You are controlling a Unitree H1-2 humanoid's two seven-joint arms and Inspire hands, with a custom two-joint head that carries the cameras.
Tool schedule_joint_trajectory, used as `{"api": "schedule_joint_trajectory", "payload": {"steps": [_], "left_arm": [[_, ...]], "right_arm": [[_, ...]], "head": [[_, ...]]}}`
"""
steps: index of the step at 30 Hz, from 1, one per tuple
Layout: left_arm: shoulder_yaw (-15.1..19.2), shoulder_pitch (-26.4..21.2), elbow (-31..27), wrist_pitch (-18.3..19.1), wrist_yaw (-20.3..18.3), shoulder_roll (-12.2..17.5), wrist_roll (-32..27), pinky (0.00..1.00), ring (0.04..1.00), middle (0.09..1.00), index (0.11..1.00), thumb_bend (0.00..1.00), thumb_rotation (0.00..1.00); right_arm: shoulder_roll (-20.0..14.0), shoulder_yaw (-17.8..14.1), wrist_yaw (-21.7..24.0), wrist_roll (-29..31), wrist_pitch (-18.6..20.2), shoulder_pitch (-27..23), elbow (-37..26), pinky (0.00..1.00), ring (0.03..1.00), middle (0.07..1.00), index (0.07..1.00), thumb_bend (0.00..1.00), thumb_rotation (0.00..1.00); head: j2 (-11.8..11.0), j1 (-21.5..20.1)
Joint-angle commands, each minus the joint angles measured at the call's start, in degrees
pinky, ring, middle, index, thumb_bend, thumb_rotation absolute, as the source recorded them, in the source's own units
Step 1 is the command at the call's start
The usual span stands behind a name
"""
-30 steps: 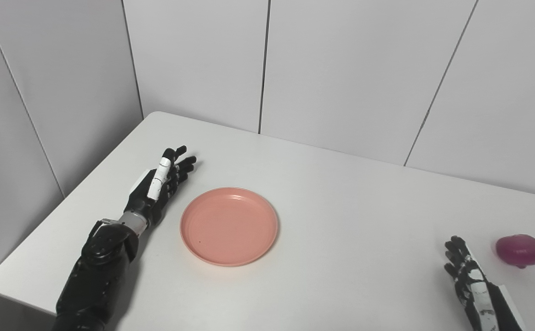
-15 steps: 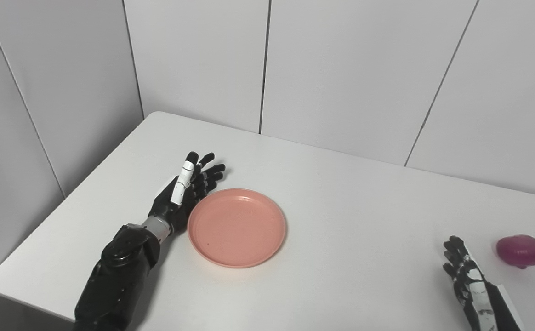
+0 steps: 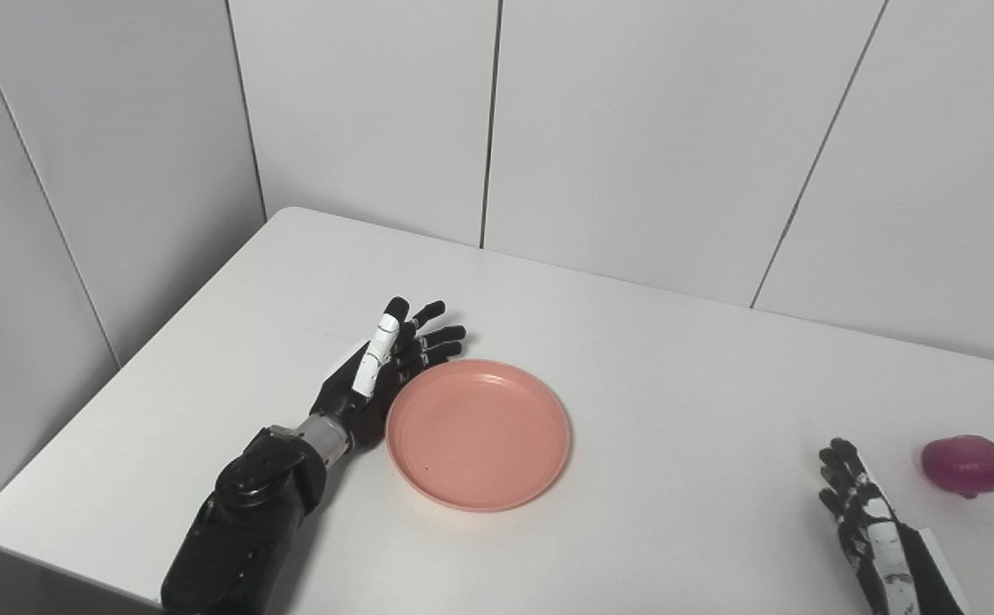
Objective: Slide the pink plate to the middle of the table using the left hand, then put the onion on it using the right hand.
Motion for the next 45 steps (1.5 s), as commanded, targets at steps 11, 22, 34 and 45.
{"api": "schedule_joint_trajectory", "payload": {"steps": [11,22,34,45], "left_arm": [[-2.1,0.3,-5.2,3.5,-1.8,-2.1,-0.9,0.90,0.867,0.853,0.912,0.77,0.98],[-5.9,0.9,-5.0,4.1,-0.3,-6.8,1.7,0.91,0.877,0.868,0.906,0.83,0.96],[-10.6,0.8,-6.5,6.6,1.1,-9.6,5.7,0.94,0.895,0.883,0.920,0.78,0.96],[-10.1,1.5,-8.0,8.1,-0.6,-8.0,4.3,0.93,0.891,0.886,0.916,0.77,0.96]], "right_arm": [[0.4,0.2,-0.7,0.5,0.7,-0.4,-2.0,1.00,1.000,0.959,0.970,0.89,1.00],[0.8,0.4,-1.2,0.3,1.2,-0.3,-2.6,1.00,1.000,0.956,0.966,0.90,1.00],[2.1,1.4,-2.7,-1.2,1.8,-0.1,-4.4,1.00,1.000,0.950,0.957,0.90,1.00],[4.8,3.5,-5.3,-4.4,5.2,0.3,-8.0,1.00,0.993,0.936,0.946,0.92,1.00]], "head": [[0.2,-0.2],[0.4,-0.5],[1.1,-3.3],[2.4,-10.8]]}}
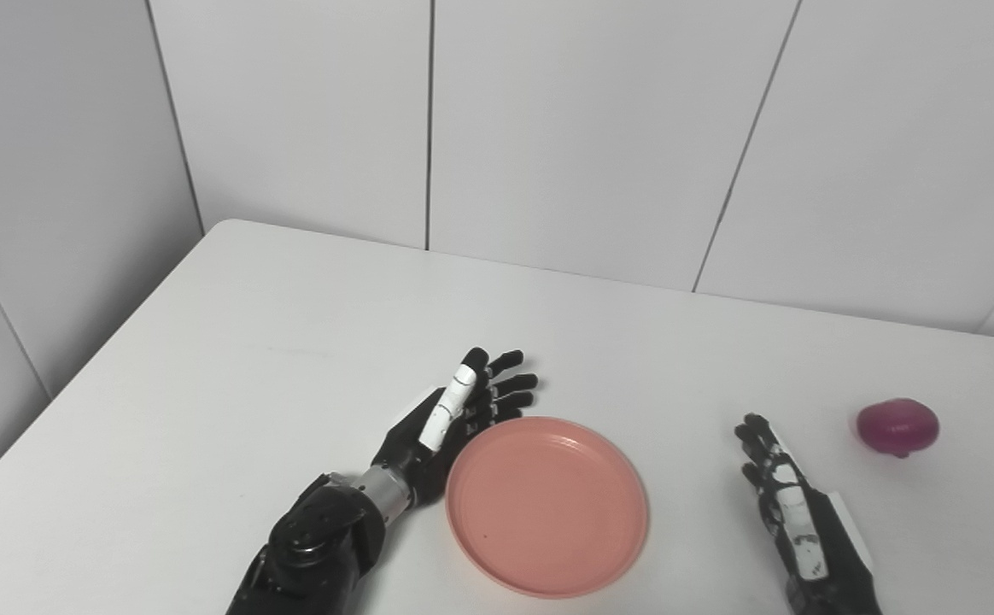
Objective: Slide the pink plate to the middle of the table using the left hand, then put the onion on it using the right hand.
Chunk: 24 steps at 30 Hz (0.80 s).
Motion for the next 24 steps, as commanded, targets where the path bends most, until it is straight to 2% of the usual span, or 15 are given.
{"api": "schedule_joint_trajectory", "payload": {"steps": [1,5,6,9,10,13,15,24], "left_arm": [[-0.2,-0.4,-1.1,1.6,-1.5,1.0,-0.8,0.93,0.891,0.887,0.917,0.77,0.96],[1.2,-0.5,-1.0,1.5,-2.5,2.3,-2.2,0.96,0.905,0.897,0.932,0.76,0.97],[1.6,-0.4,-0.8,1.2,-2.7,2.6,-2.5,0.97,0.907,0.896,0.928,0.77,0.96],[2.7,-0.3,-0.3,-0.6,-3.1,3.5,-2.8,0.98,0.913,0.895,0.920,0.77,0.96],[3.1,-0.3,0.0,-1.1,-3.3,3.8,-2.8,0.99,0.919,0.898,0.921,0.76,0.97],[3.9,-0.3,1.6,-3.3,-4.4,4.9,-2.4,1.00,0.925,0.902,0.930,0.76,0.97],[4.3,-0.2,3.4,-6.7,-5.6,5.9,-1.9,1.00,0.928,0.904,0.935,0.75,0.98],[2.4,-1.3,12.0,-24.4,-8.5,9.8,4.6,0.95,0.887,0.867,0.914,0.78,0.94]], "right_arm": [[0.6,0.1,-0.7,-0.4,0.6,-1.2,-2.5,1.00,0.993,0.935,0.946,0.92,1.00],[2.0,0.7,-1.6,-1.4,2.0,-1.2,-3.5,1.00,0.983,0.927,0.934,0.94,1.00],[2.3,1.0,-1.7,-1.8,2.3,-1.3,-3.8,1.00,0.985,0.927,0.934,0.95,1.00],[3.0,1.7,-2.2,-2.7,3.3,-1.4,-4.3,1.00,0.988,0.927,0.934,0.97,1.00],[3.4,1.9,-2.4,-3.0,3.5,-1.5,-4.4,1.00,0.986,0.923,0.932,0.96,1.00],[4.3,2.5,-2.8,-3.8,3.5,-1.6,-4.4,1.00,0.986,0.926,0.935,0.94,1.00],[4.9,3.0,-3.2,-4.3,3.7,-1.8,-4.3,1.00,0.988,0.930,0.938,0.93,1.00],[5.9,3.6,-3.5,-5.5,3.8,-2.3,-3.5,1.00,0.998,0.942,0.946,0.94,1.00]], "head": [[0.2,-1.1],[0.7,-4.4],[0.9,-6.5],[1.0,-8.2],[0.9,-10.0],[0.8,-11.7],[0.7,-13.8],[0.3,-16.0]]}}
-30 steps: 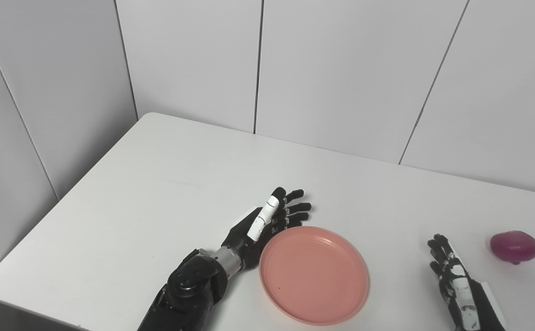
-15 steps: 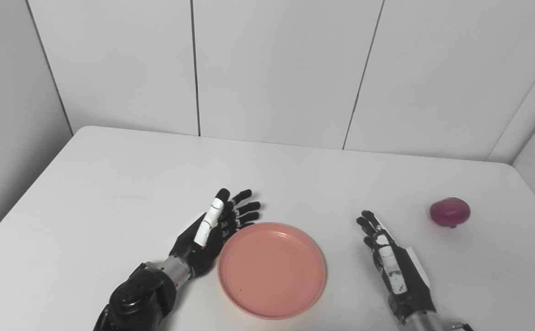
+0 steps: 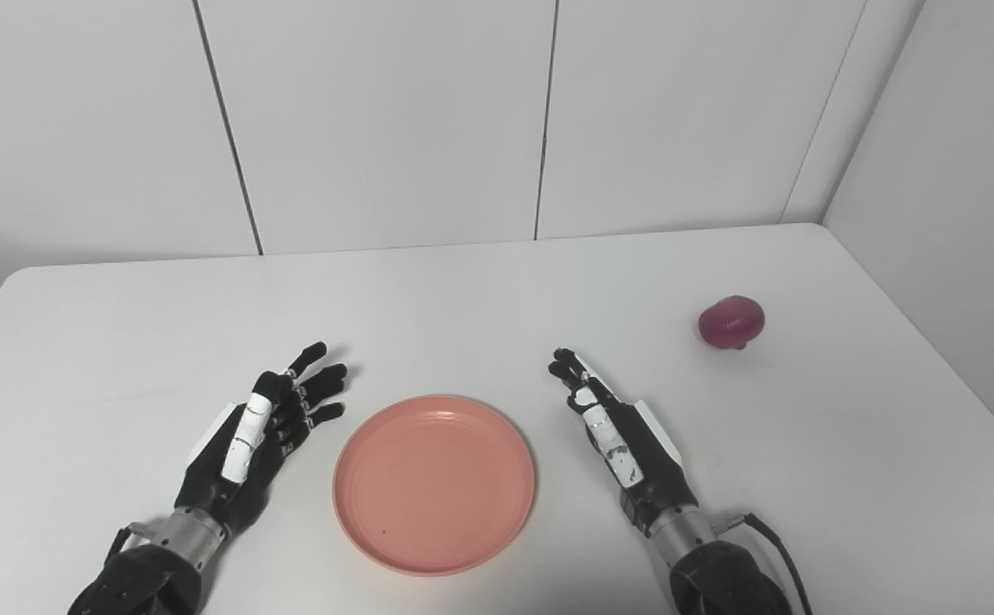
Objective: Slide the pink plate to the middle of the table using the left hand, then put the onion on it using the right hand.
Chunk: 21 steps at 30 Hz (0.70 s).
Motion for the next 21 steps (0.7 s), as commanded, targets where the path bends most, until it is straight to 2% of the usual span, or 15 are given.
{"api": "schedule_joint_trajectory", "payload": {"steps": [1,8,13,17,21], "left_arm": [[-0.4,-1.7,2.3,-4.2,0.2,2.0,3.2,0.95,0.884,0.865,0.913,0.78,0.94],[-1.9,-2.3,4.6,-9.3,0.1,2.6,6.7,0.92,0.881,0.864,0.916,0.75,0.93],[-2.4,-2.6,5.6,-10.4,0.0,2.2,7.4,0.91,0.873,0.855,0.910,0.74,0.93],[-2.3,-2.4,5.7,-9.7,-0.2,1.6,6.7,0.92,0.883,0.870,0.919,0.73,0.93],[-2.1,-2.3,6.5,-10.0,0.0,1.1,6.4,0.91,0.882,0.872,0.926,0.72,0.94]], "right_arm": [[0.7,-0.1,-0.8,0.0,-0.5,-2.0,-1.2,1.00,0.997,0.942,0.946,0.94,1.00],[0.6,-2.1,-2.7,-0.5,-2.3,-1.7,-2.8,1.00,0.981,0.929,0.931,0.95,1.00],[-0.5,-4.3,-3.9,-0.8,-2.2,-2.6,-6.2,1.00,0.981,0.920,0.929,0.97,1.00],[-2.0,-6.7,-4.2,0.6,-1.6,-3.6,-8.7,1.00,0.961,0.910,0.921,0.94,1.00],[-3.5,-9.2,-4.1,2.8,-1.5,-4.9,-8.4,1.00,0.952,0.899,0.907,0.97,1.00]], "head": [[-0.2,-0.4],[-1.2,-2.5],[-2.4,-3.9],[-3.4,-4.9],[-4.8,-5.9]]}}
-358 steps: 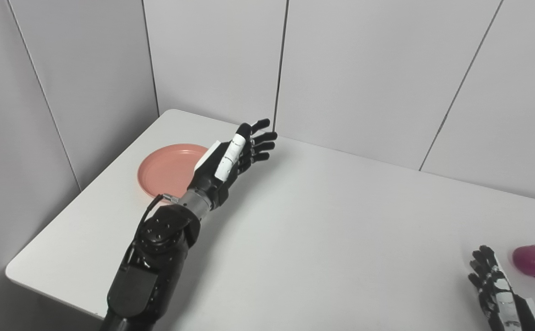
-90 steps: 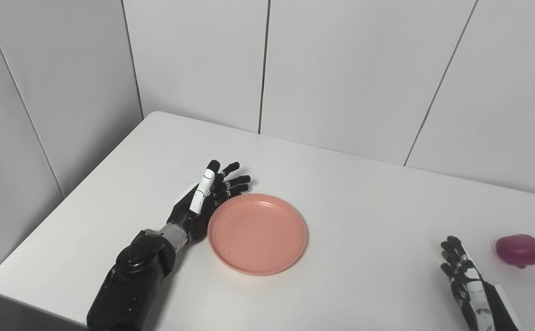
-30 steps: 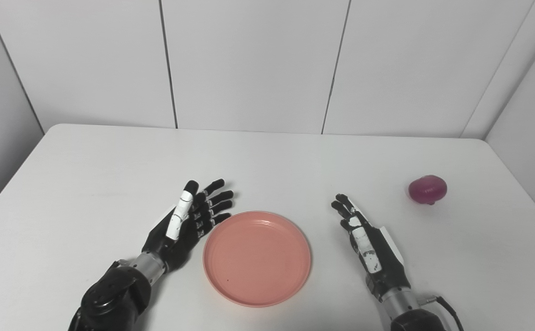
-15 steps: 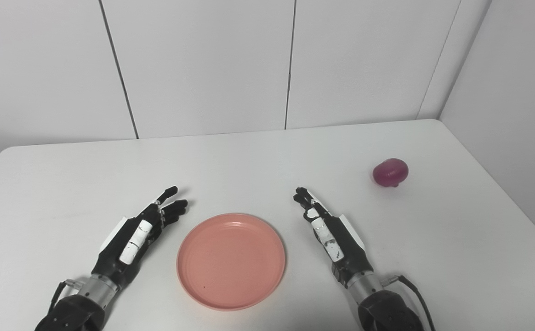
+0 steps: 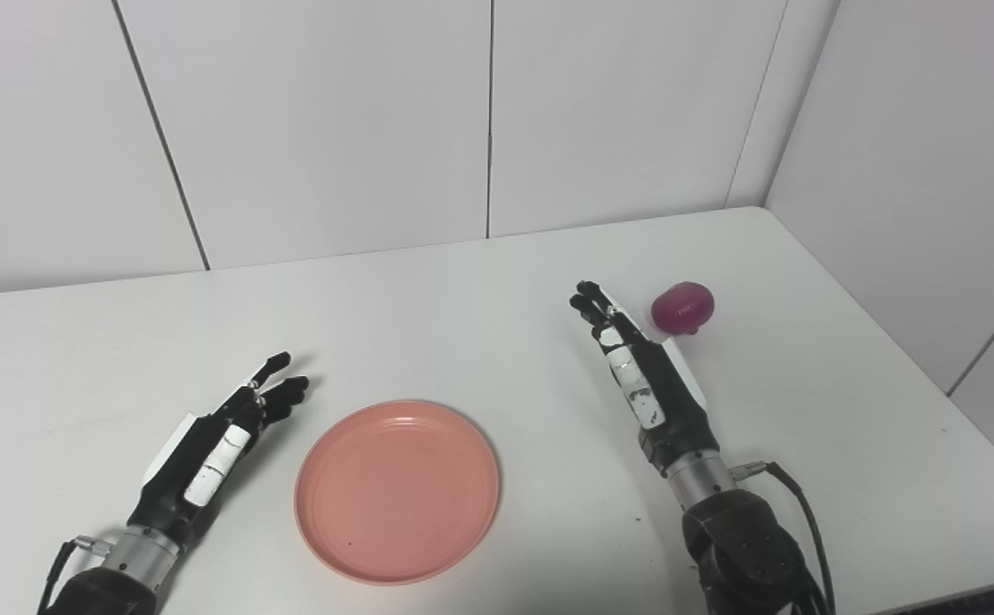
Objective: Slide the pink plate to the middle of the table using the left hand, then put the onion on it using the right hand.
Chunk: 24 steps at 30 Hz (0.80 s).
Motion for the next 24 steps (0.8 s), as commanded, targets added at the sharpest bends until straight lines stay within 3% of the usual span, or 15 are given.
{"api": "schedule_joint_trajectory", "payload": {"steps": [1,6,13,18,23,24], "left_arm": [[-0.1,0.2,1.8,-1.5,-0.1,-0.9,-1.0,0.91,0.882,0.872,0.927,0.72,0.94],[0.1,-0.1,2.9,-1.5,-0.4,-1.4,-1.6,0.92,0.890,0.879,0.935,0.69,0.97],[0.3,-0.3,4.3,-1.0,-0.6,-2.3,-2.9,0.96,0.899,0.881,0.936,0.65,0.98],[0.1,-0.3,4.7,-1.3,-0.4,-2.5,-2.9,0.96,0.903,0.881,0.938,0.64,0.99],[0.2,-0.1,4.2,-0.8,-0.5,-2.4,-3.2,0.96,0.905,0.885,0.943,0.63,0.99],[0.3,-0.1,4.1,-0.5,-0.5,-2.4,-3.4,0.97,0.908,0.886,0.947,0.62,1.00]], "right_arm": [[-1.7,-1.2,-0.1,0.7,-1.2,-2.7,-1.5,1.00,0.944,0.893,0.903,0.98,1.00],[-5.1,-3.0,0.1,0.2,-1.3,-5.3,0.3,1.00,0.908,0.885,0.900,0.98,1.00],[-11.8,-3.5,0.2,-4.2,-3.0,-10.0,3.5,0.91,0.895,0.900,0.920,0.99,1.00],[-18.5,-1.1,-1.1,-17.1,-3.2,-13.7,5.5,0.83,0.879,0.908,0.919,0.92,1.00],[-24.8,2.8,-1.0,-29.1,-2.0,-17.2,8.5,0.77,0.876,0.911,0.917,0.92,0.99],[-25.9,3.7,-1.0,-31.6,-1.9,-17.8,9.1,0.71,0.848,0.909,0.915,0.92,1.00]], "head": [[-0.5,-0.3],[-2.3,-1.0],[-3.6,-0.9],[-4.5,-1.0],[-5.2,-1.5],[-5.2,-1.5]]}}
